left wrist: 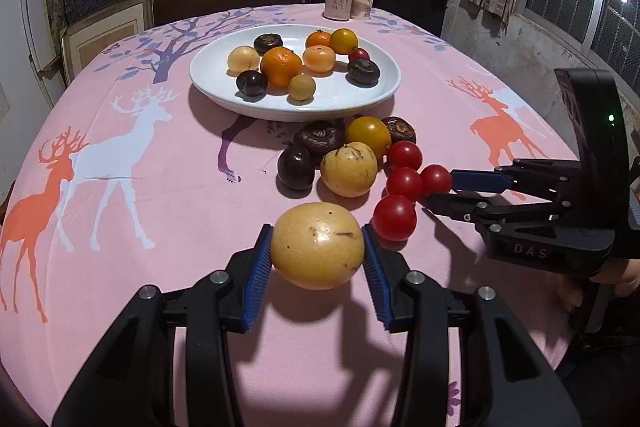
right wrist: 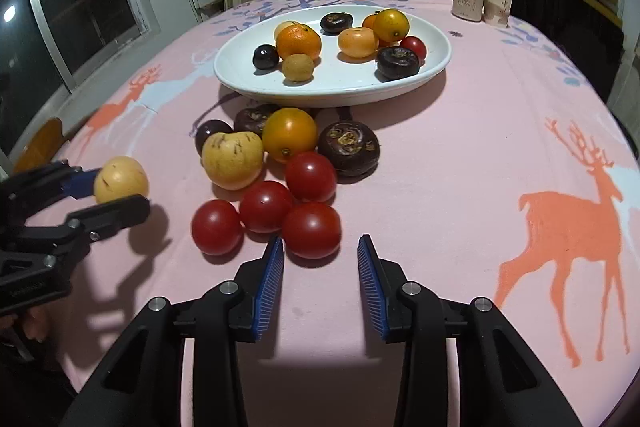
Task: Organize fruits
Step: 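Grasp a pale yellow fruit with the left tool while the right tool grasps a red cherry tomato, then carry both fruits onto the white plate and open both tools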
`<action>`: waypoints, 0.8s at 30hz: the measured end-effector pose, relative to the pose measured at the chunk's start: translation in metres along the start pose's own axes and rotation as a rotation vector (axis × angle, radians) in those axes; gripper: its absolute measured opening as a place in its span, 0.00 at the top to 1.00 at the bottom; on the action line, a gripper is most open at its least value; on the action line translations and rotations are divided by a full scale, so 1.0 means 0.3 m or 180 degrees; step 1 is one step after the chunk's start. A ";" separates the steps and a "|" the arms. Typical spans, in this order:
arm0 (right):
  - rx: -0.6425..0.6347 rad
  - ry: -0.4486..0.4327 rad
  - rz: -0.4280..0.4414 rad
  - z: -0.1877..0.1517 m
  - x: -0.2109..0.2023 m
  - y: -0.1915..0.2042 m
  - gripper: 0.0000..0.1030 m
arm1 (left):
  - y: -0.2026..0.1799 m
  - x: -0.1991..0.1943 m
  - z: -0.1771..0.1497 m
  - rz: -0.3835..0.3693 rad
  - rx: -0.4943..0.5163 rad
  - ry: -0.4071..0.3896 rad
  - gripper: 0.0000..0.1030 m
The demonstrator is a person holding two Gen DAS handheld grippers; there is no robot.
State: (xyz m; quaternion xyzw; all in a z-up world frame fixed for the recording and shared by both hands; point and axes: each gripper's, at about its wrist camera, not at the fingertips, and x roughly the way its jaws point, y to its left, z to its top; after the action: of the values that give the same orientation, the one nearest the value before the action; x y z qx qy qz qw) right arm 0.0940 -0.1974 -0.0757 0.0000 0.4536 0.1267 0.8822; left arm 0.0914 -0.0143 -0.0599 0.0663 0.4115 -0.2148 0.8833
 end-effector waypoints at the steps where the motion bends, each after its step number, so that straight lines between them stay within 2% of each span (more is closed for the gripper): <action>1: -0.0011 -0.0007 0.0005 0.003 0.001 -0.001 0.62 | 0.000 0.001 0.000 0.0000 -0.0002 0.0003 0.59; 7: -0.0092 0.0013 0.0097 0.036 0.028 0.007 0.62 | -0.006 0.004 -0.005 -0.0003 -0.0010 0.0041 0.59; 10: 0.0001 0.0021 0.0107 0.041 0.032 -0.009 0.71 | -0.007 -0.001 -0.007 0.0002 -0.0006 0.0026 0.59; 15: 0.0084 -0.0015 0.0113 0.021 0.007 -0.018 0.71 | 0.002 -0.008 -0.002 0.0011 -0.0038 0.0001 0.59; 24: 0.0245 -0.0245 0.0205 0.014 -0.103 -0.063 0.71 | 0.017 -0.040 0.027 0.0000 -0.0085 -0.0121 0.59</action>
State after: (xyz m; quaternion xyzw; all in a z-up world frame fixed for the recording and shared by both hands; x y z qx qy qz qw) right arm 0.0844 -0.2220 -0.0506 0.0534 0.4236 0.1373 0.8938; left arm 0.0924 -0.0083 -0.0459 0.0503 0.3975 -0.2105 0.8917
